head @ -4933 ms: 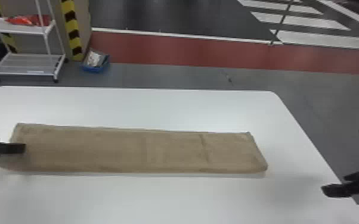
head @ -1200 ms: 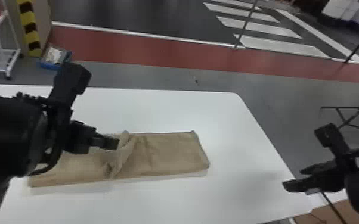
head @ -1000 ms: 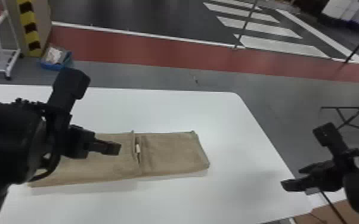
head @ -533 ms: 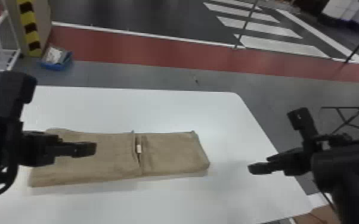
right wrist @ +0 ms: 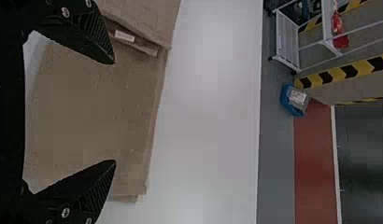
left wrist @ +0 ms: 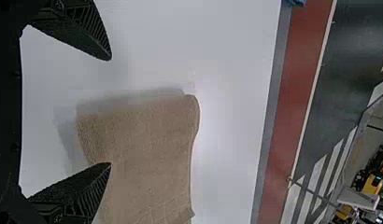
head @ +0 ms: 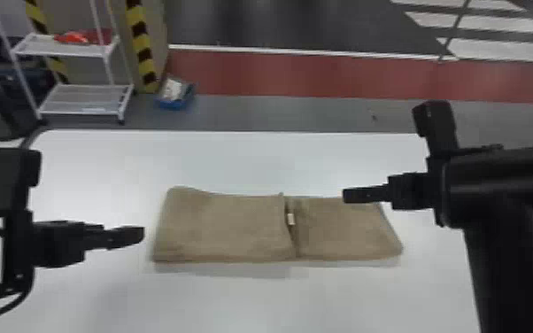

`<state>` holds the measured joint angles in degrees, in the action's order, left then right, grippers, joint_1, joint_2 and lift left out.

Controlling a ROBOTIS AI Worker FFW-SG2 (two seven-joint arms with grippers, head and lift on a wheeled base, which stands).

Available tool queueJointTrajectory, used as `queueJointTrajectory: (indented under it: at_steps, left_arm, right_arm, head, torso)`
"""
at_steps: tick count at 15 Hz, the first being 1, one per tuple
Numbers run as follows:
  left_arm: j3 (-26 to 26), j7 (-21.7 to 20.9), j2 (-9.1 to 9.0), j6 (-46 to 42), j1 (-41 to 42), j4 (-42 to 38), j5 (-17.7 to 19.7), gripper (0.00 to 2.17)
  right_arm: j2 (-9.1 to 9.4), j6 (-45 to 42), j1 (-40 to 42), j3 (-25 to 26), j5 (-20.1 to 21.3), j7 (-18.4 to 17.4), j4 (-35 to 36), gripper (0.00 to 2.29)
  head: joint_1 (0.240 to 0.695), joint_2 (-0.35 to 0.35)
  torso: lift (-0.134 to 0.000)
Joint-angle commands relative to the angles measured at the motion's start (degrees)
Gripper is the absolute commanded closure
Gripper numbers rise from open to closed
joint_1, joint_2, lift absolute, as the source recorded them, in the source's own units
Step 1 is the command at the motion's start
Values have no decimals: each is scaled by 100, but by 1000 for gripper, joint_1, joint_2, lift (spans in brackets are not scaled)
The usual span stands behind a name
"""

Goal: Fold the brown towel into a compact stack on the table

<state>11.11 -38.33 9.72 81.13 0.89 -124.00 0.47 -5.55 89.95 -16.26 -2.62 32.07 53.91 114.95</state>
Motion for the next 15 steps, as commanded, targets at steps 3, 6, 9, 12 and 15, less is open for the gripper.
queueJointTrajectory:
  at_steps: [3,6,9,12,15]
  left_arm:
    - [233,1,329,-453,219,122,278,87]
    - [225,-8,487,-664,254,184,401,87]
    - [225,-52,575,-682,280,192,471,90]
    - [251,-78,636,-699,333,166,524,90]
    - [339,-78,680,-805,465,166,568,90]
  right_arm:
    - [560,13,-185,-345,19,-250,-421,147]
    - [560,13,-106,-362,-104,-285,-763,174]
    - [560,13,-88,-116,-597,-408,-1001,184]
    - [560,13,8,-11,-1177,-417,-1036,184]
    - [560,13,61,-28,-1458,-478,-1053,184]
  head:
    - [695,88]
    - [695,121]
    - [695,133]
    - [695,146]
    - [695,170]
  torso:
    - [-124]
    - [-124]
    - [-124]
    - [-124]
    - [-124]
